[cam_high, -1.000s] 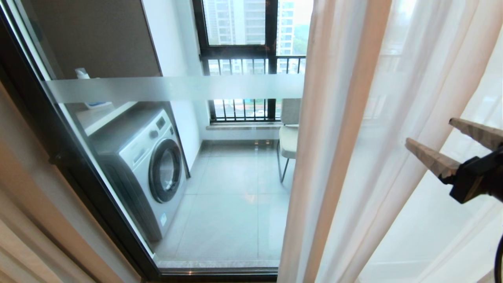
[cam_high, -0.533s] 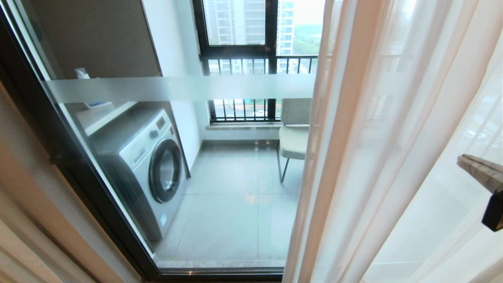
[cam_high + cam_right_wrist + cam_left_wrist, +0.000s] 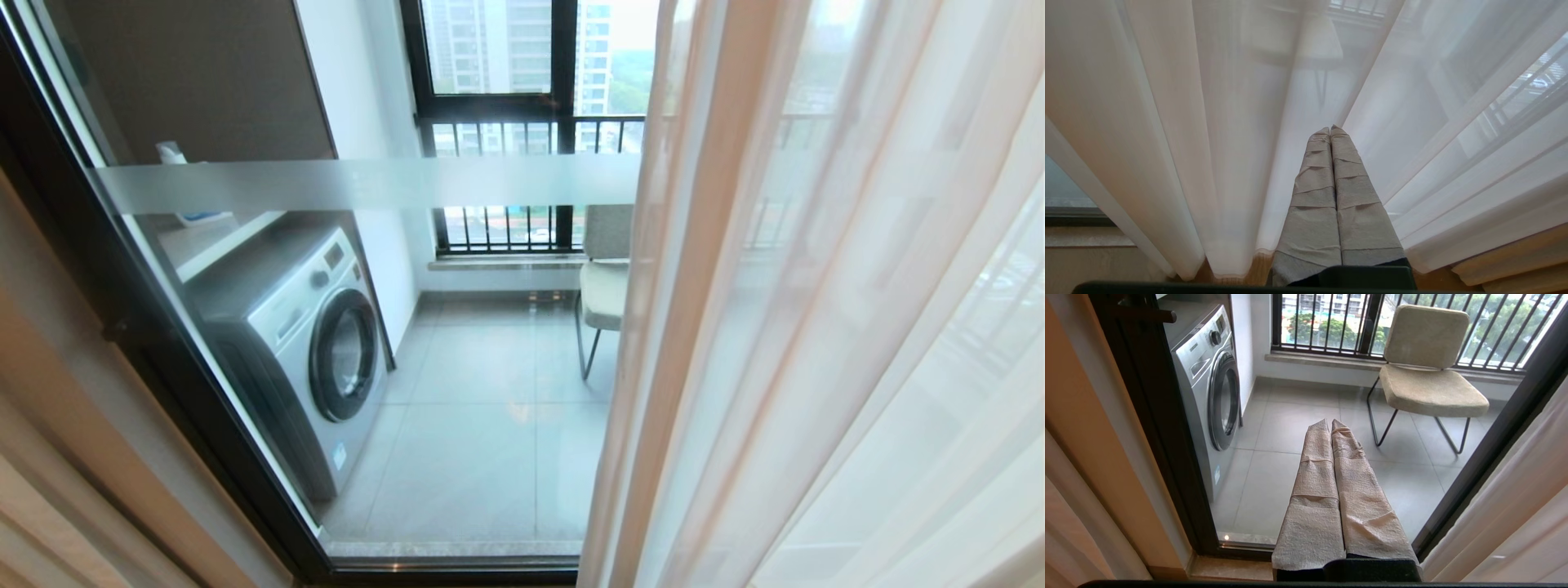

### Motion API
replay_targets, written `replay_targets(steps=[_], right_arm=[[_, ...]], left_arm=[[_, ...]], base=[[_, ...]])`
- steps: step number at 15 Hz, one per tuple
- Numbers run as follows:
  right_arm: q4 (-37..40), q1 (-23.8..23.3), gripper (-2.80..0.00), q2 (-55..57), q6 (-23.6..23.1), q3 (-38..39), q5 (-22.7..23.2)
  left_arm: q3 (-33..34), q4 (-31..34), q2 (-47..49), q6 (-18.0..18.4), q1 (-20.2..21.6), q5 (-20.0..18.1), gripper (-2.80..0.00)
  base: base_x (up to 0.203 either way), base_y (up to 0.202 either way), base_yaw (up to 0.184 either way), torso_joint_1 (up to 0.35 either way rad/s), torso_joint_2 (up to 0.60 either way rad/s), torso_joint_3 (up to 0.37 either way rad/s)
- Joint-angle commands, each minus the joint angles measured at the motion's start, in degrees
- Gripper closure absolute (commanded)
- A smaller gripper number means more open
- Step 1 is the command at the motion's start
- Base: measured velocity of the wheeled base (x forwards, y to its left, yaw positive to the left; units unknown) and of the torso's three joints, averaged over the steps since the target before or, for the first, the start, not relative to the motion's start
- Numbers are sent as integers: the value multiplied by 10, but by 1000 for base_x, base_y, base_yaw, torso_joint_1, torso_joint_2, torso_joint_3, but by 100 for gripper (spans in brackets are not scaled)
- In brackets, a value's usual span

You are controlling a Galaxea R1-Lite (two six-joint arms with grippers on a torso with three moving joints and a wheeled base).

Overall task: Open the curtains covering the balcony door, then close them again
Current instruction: Close the inner curtains on both sides

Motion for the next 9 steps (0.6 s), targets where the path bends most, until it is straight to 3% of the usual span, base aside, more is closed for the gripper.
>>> replay_targets(steps=[1, 5, 9], right_arm=[[-5, -10, 0, -61, 1, 50, 3], [-31, -10, 0, -161, 9, 150, 6], [116, -2, 0, -297, 37, 161, 6]], left_arm=[[0, -1, 0, -1, -1, 0, 0], [0, -1, 0, -1, -1, 0, 0], [0, -1, 0, -1, -1, 0, 0]], base=[[0, 0, 0, 0, 0, 0], [0, 0, 0, 0, 0, 0], [0, 0, 0, 0, 0, 0]])
